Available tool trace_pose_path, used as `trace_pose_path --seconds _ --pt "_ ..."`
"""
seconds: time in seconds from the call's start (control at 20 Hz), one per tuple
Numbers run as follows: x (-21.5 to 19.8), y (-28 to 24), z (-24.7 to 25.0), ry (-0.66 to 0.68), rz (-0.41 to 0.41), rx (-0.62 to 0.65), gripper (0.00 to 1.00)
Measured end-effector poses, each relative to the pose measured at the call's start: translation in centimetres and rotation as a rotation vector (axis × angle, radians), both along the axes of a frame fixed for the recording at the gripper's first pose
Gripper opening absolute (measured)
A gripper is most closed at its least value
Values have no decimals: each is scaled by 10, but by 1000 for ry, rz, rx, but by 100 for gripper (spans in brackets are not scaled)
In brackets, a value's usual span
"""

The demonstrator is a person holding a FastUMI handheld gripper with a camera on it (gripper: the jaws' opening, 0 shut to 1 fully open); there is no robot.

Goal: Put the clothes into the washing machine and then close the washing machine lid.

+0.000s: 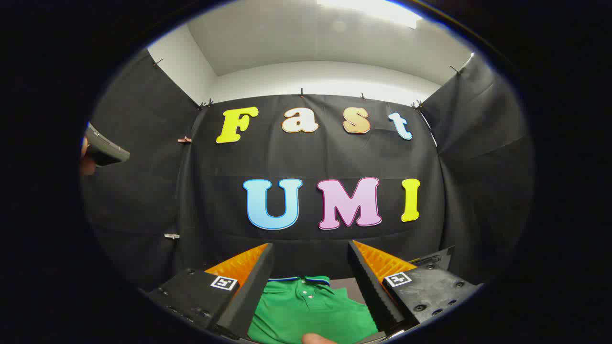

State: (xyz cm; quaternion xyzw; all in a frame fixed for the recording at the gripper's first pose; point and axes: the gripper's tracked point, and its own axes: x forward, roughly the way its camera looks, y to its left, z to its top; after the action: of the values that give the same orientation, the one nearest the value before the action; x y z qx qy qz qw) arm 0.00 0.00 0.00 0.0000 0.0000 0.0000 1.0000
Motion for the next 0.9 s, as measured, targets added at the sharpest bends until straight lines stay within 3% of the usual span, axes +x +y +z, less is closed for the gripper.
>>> trace_pose_path --seconds 0.9 --pt "8 -1 -3 -6 31 -44 95"
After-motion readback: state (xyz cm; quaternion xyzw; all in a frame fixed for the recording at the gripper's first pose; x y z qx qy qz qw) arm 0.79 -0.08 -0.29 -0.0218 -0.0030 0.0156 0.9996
